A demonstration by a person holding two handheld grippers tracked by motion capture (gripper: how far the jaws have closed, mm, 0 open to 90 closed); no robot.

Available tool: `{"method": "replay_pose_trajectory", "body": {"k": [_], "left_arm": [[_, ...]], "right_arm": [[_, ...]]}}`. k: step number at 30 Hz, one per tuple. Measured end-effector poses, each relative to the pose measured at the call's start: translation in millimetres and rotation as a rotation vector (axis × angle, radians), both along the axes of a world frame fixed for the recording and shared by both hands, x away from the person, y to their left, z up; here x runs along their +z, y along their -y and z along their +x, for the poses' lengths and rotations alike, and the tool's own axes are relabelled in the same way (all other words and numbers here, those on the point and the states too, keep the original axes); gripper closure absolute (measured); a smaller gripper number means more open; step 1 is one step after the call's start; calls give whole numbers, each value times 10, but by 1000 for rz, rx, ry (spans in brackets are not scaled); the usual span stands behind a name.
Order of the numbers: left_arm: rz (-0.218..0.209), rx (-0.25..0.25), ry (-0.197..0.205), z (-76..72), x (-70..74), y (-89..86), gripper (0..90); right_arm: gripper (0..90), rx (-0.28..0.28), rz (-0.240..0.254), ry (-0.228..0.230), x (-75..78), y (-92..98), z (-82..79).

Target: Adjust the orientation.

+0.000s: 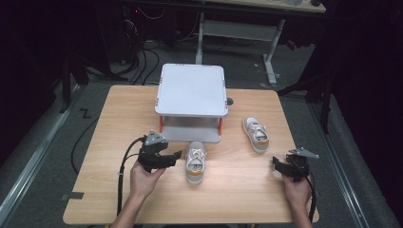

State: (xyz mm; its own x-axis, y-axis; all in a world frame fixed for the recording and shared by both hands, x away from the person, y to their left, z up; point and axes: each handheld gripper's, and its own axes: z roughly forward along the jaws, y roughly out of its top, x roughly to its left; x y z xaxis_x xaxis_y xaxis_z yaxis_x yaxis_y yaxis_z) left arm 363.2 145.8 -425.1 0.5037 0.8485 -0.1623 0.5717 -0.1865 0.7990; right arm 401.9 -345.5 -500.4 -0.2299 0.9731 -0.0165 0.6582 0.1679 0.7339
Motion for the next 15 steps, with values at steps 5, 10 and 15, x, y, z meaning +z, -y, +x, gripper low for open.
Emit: {"method": "replay_pose_trajectory", "body": {"k": [5,10,15], "left_arm": [[8,46,0,5,-47,-147,346],[14,75,-2,4,-77,-237,346],[54,174,-19,21,-177,-368,347]], "right_arm": [[380,0,0,0,0,-1,1],[380,0,0,0,0,-1,2],[409,-16,1,2,2,-6,10]]}}
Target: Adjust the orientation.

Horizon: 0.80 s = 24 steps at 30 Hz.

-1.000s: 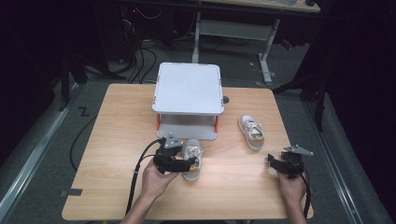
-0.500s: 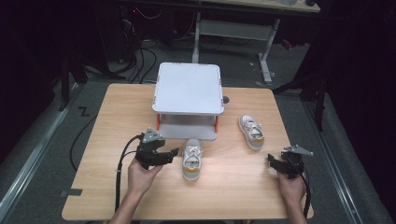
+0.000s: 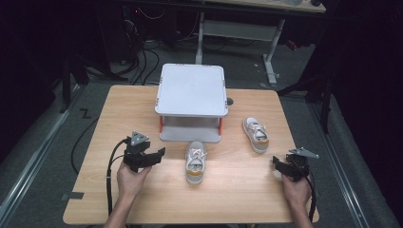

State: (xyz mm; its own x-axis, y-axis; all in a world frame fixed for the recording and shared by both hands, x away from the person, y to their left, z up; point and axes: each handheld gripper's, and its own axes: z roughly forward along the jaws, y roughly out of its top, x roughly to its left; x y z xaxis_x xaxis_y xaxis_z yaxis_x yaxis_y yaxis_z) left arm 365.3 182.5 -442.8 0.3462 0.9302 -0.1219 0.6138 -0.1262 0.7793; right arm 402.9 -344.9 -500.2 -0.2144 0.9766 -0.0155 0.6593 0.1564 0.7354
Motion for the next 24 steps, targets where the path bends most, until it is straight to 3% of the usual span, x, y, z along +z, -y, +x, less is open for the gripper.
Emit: {"method": "replay_pose_trajectory", "body": {"k": [5,6,8,12,17,21,24], "left_arm": [[15,34,-30,13,-106,-76,361],[15,42,-46,25,-167,-107,361],[21,50,-68,49,-227,-129,357],[26,74,-56,58,-322,-176,355],[46,108,-60,69,-475,-230,351],[49,131,-60,63,-553,-286,352],[48,152,-67,74,-589,-326,356]], "right_arm": [[440,-5,-1,-10,12,0,23],[504,28,-11,-33,44,27,36],[521,44,-11,-45,57,56,40],[528,48,11,-79,98,81,65],[537,75,27,-47,221,38,15],[612,110,-8,-2,405,-47,-11],[650,156,15,28,551,-128,-2]]}}
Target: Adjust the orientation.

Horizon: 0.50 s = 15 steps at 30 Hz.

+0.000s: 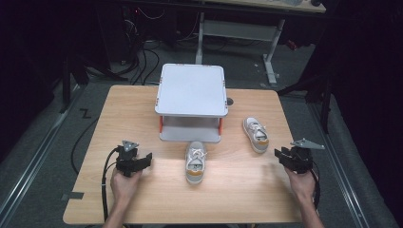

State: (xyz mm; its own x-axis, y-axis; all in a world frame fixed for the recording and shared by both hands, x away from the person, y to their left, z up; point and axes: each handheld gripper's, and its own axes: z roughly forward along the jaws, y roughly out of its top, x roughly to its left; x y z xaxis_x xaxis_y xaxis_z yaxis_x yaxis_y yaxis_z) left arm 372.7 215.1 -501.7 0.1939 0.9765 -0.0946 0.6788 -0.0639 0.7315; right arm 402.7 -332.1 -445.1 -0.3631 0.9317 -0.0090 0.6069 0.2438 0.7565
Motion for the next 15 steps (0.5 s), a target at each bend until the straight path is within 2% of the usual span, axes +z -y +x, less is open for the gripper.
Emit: {"method": "replay_pose_trajectory", "body": {"k": [2,7,8,10,15], "left_arm": [[18,12,3,6,-9,-12,355],[33,13,22,0,-29,-9,354],[59,7,35,-8,-45,0,353],[67,6,36,-5,-46,8,352],[47,8,38,-3,-47,-7,346]], "right_arm": [[658,25,-2,10,73,-75,38],[662,74,-32,-3,198,-249,144],[661,97,-50,-10,258,-348,194],[660,123,-61,-32,300,-438,261],[648,132,-100,-99,327,-604,480]]}}
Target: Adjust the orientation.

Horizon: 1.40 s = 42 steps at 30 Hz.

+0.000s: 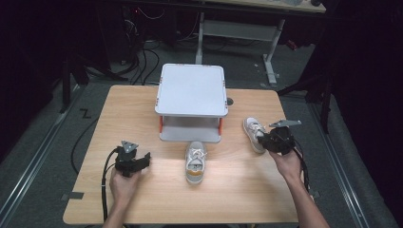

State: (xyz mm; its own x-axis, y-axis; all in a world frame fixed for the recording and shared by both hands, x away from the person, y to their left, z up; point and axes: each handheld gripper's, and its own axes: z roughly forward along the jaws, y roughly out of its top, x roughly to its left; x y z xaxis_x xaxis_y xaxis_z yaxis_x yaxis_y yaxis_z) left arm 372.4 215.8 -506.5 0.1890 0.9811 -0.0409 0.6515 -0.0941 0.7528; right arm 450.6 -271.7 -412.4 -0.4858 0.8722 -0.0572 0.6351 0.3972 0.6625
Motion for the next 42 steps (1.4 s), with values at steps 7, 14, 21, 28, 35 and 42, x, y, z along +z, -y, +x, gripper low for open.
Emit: {"method": "replay_pose_trajectory", "body": {"k": [7,14,21,28,35,42], "left_arm": [[33,-9,-4,2,-2,34,327],[35,-8,-4,4,-2,35,325],[35,-7,-4,4,-2,36,324],[34,-8,-5,5,-2,35,324],[30,-8,-6,4,-1,32,323],[27,-7,-5,4,-1,29,323]], "right_arm": [[649,5,-111,-109,-10,-174,297],[682,-1,-145,-197,-112,-238,458],[731,18,-147,-267,-192,-230,481],[825,49,-133,-256,-206,-285,489],[858,80,-128,-237,-169,-273,454],[857,115,-108,-184,-7,-299,229]]}}
